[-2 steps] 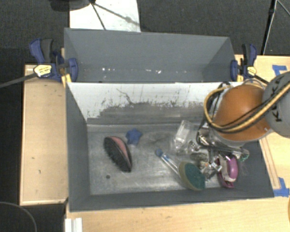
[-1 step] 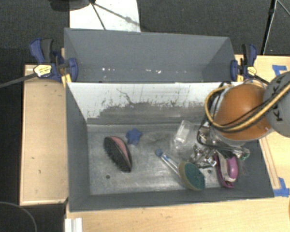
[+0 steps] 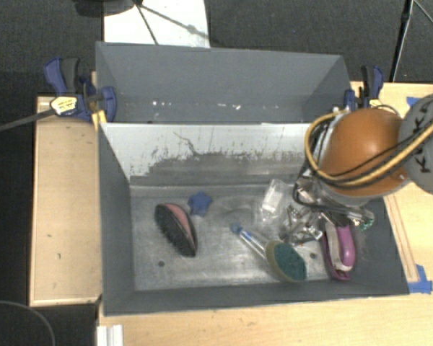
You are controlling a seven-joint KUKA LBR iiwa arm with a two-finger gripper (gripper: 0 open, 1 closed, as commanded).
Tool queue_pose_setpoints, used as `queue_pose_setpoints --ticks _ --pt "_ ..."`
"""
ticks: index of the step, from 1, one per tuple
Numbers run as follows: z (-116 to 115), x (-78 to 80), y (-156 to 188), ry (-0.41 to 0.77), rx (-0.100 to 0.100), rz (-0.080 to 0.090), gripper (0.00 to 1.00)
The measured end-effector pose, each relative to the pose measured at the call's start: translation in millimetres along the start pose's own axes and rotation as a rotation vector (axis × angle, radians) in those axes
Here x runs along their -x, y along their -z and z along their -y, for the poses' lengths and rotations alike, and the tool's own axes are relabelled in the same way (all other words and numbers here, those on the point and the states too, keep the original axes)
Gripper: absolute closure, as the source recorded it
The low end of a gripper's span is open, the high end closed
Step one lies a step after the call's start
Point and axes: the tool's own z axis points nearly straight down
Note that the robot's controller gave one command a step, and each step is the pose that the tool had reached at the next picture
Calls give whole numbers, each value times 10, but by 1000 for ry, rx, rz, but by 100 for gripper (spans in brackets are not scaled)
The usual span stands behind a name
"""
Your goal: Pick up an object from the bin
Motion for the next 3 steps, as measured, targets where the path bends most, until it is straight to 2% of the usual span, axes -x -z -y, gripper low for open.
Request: queue_pose_setpoints --ticks 1,2,3 --pt "25 16 1 0 -7 8 0" --pt "423 -1 -488 187 -3 8 0" --pt "429 23 -471 186 -8 15 100"
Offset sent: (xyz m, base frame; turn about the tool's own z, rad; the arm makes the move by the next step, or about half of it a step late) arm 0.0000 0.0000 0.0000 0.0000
